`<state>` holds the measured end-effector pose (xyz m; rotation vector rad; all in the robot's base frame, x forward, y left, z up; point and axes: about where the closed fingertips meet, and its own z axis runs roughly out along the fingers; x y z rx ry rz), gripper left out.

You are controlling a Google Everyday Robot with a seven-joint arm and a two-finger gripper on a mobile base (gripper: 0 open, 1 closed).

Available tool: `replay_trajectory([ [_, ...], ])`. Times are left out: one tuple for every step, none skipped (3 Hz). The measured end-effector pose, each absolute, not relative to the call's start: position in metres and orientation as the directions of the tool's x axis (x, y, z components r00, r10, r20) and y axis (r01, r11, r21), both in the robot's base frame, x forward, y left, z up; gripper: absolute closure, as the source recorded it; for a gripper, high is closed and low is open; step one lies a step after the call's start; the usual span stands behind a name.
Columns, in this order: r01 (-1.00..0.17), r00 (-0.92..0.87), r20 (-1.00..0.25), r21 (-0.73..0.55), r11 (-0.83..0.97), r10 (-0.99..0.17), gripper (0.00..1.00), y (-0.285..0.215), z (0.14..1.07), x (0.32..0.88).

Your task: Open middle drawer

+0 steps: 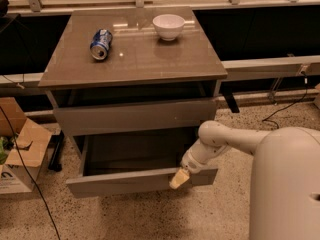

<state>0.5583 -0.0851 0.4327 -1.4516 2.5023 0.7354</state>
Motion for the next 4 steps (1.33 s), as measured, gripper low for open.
replay_trajectory([
  [-0.846, -0.521, -0.365, 0.341, 0.41, -0.772, 0.47, -0.084, 0.434, 0.551],
  [-0.783, -0.597, -0.297, 0.416, 0.462, -0.745, 0.16, -0.077, 0.429, 0.493],
  [-0.778, -0.603, -0.291, 0.422, 0.466, -0.743, 0.0, -0.076, 0.429, 0.49],
  [-0.778, -0.603, -0.291, 0.422, 0.466, -0.743, 0.0, -0.076, 0.429, 0.49],
])
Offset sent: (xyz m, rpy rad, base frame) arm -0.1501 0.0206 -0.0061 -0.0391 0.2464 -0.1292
